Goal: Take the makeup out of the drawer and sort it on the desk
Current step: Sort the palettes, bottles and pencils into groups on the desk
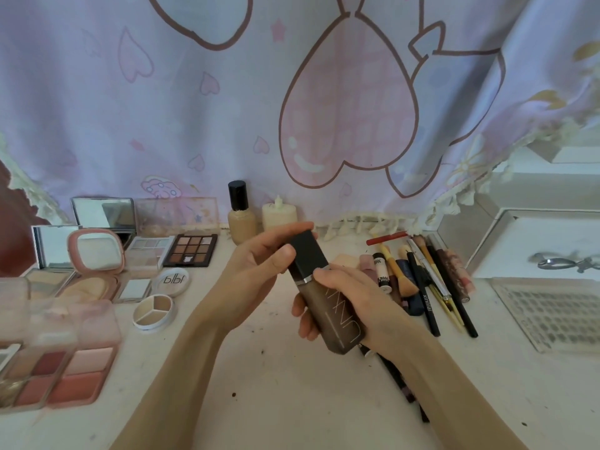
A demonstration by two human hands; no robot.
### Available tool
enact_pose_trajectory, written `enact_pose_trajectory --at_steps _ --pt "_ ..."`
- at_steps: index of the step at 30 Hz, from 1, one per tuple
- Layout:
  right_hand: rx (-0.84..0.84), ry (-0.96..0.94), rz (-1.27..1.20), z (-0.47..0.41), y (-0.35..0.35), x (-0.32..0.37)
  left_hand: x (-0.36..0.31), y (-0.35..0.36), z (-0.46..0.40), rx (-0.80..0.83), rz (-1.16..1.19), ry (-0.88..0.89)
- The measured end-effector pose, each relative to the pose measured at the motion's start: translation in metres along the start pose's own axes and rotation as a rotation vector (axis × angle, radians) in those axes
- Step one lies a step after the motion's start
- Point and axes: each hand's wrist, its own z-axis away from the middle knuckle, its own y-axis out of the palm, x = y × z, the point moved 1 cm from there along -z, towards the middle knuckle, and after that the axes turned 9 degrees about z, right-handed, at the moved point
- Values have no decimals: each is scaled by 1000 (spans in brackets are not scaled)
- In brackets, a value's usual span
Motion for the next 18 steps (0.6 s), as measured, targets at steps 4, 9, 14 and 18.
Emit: enact_pose_trajectory --at_steps 4,9,14,18 --pt "-12 8 -71 1 11 0 0 0 0 -18 45 14" --pt "-1 -31 -78 1 18 1 -2 -2 0 6 118 40" --pt "27 -27 -93 0 16 1 0 -2 -1 -1 172 54" --pt "32 -17 -104 0 13 3 2 -2 -2 -12 245 51"
